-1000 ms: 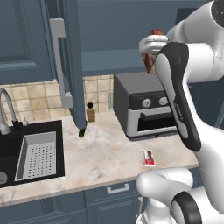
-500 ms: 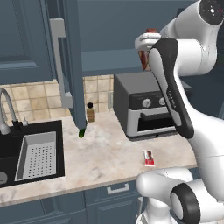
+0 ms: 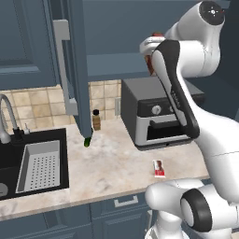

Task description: Pick the bar and boxed food from the counter and place them in the cabinets closest to them.

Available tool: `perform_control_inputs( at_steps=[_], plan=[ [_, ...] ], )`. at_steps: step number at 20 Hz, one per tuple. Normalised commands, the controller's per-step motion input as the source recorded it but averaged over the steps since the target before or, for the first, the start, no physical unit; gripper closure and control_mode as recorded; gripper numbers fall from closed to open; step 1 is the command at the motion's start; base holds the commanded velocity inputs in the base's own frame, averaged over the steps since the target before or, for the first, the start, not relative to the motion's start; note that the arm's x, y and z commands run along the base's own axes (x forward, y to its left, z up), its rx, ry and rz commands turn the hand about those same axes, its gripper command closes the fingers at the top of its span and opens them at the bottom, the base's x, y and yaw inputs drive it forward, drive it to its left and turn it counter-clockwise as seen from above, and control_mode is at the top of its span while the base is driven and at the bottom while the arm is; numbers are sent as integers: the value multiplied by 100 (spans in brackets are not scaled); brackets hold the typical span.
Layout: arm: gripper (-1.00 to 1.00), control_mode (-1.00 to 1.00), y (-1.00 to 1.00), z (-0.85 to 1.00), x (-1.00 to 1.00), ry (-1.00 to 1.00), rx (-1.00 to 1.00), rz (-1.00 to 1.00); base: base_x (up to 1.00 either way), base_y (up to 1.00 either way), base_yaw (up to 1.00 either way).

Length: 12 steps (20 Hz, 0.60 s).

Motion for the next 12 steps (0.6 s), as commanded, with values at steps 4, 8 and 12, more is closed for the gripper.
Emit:
perform_control_inputs(
  at_steps=[4, 8, 12],
  plan=[
    [100, -100, 0, -5, 33, 1, -2, 0, 0, 0, 0],
    [100, -100, 0, -7, 33, 1, -2, 0, 0, 0, 0],
    [100, -100, 0, -7, 33, 2, -1, 0, 0, 0, 0]
  ],
)
